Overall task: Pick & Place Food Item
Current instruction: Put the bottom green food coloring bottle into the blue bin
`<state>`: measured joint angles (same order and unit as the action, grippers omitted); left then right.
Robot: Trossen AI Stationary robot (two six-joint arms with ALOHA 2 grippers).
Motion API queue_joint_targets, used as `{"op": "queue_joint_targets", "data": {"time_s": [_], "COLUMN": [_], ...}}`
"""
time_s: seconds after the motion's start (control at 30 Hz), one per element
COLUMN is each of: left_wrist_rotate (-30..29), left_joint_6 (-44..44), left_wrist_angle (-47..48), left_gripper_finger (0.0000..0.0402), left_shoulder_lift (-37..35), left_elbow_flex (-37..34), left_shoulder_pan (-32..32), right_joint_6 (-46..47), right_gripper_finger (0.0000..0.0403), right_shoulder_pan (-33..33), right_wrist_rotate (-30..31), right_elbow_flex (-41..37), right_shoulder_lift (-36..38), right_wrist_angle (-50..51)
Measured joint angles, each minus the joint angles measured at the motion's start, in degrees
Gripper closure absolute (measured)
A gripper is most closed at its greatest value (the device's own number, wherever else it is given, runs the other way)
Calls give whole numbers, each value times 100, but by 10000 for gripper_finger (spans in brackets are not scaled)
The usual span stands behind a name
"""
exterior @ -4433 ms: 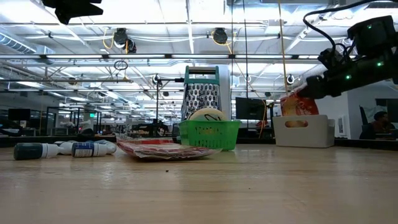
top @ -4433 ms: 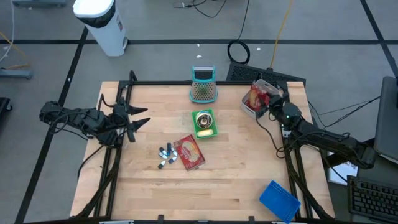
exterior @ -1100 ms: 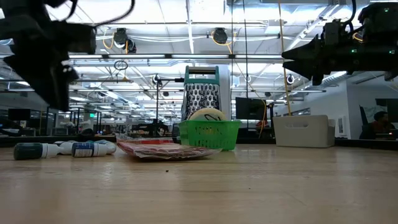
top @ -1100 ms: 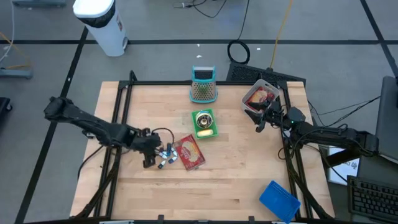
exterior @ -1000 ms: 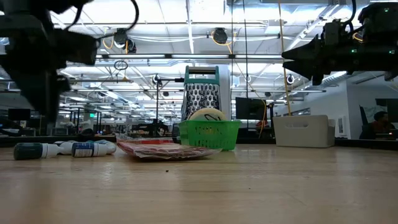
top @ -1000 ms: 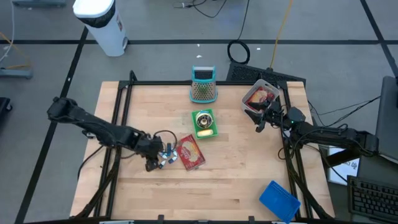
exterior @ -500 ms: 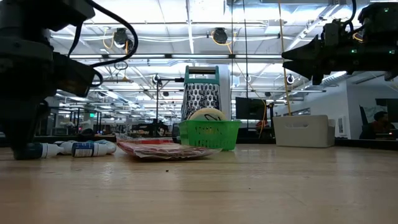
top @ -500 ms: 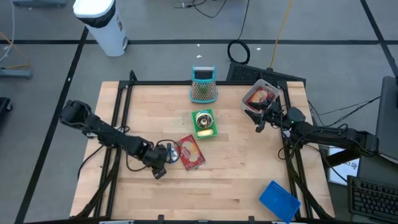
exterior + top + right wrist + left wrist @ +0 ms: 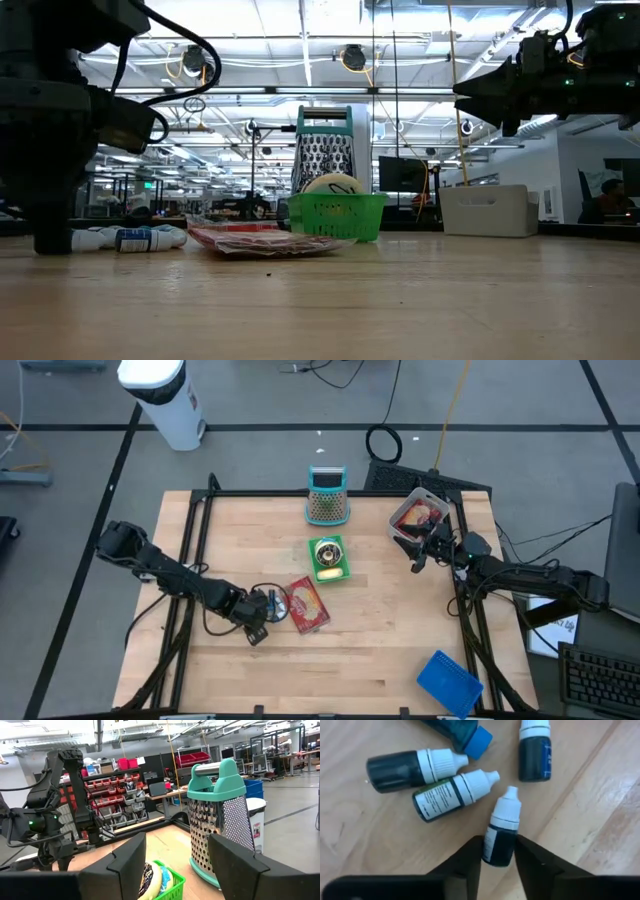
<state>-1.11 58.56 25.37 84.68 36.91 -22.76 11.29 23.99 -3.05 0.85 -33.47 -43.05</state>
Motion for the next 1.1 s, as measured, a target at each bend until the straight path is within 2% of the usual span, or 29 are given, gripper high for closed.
{"op": "queue_joint_targets", "data": {"time_s": [0.1,0.2,0.47,0.6,0.73,0.87,1.0,1.1], "left_wrist_rotate": [-106,-148,-155,-494,-1196,-2521,-3822,-4383], "left_joint_6": [34,-245,-1085,-1744,-2697,-3946,-5282,-6162], "left_wrist_angle": [-16,-40,53,506,1307,1698,1469,924], "left_gripper_finger": [318,330,335,336,336,337,337,337], "left_shoulder_lift": [0,1,-93,-290,-369,-396,-396,-396], "left_elbow_flex": [-2,-2,50,403,989,1592,1874,1934], "left_shoulder_pan": [0,2,13,52,73,165,415,656], "right_joint_6": [2,1,3,316,512,520,525,723], "right_gripper_finger": [202,202,202,202,202,202,202,202], "right_shoulder_pan": [0,0,0,-39,-222,-512,-845,-1038], "right_wrist_rotate": [0,0,0,2,0,9,352,767], "right_elbow_flex": [0,0,0,0,37,328,789,1205], "right_shoulder_lift": [0,0,0,-5,-109,-456,-1144,-1818], "right_wrist_angle": [2,2,0,-8,-51,-2,316,313]}}
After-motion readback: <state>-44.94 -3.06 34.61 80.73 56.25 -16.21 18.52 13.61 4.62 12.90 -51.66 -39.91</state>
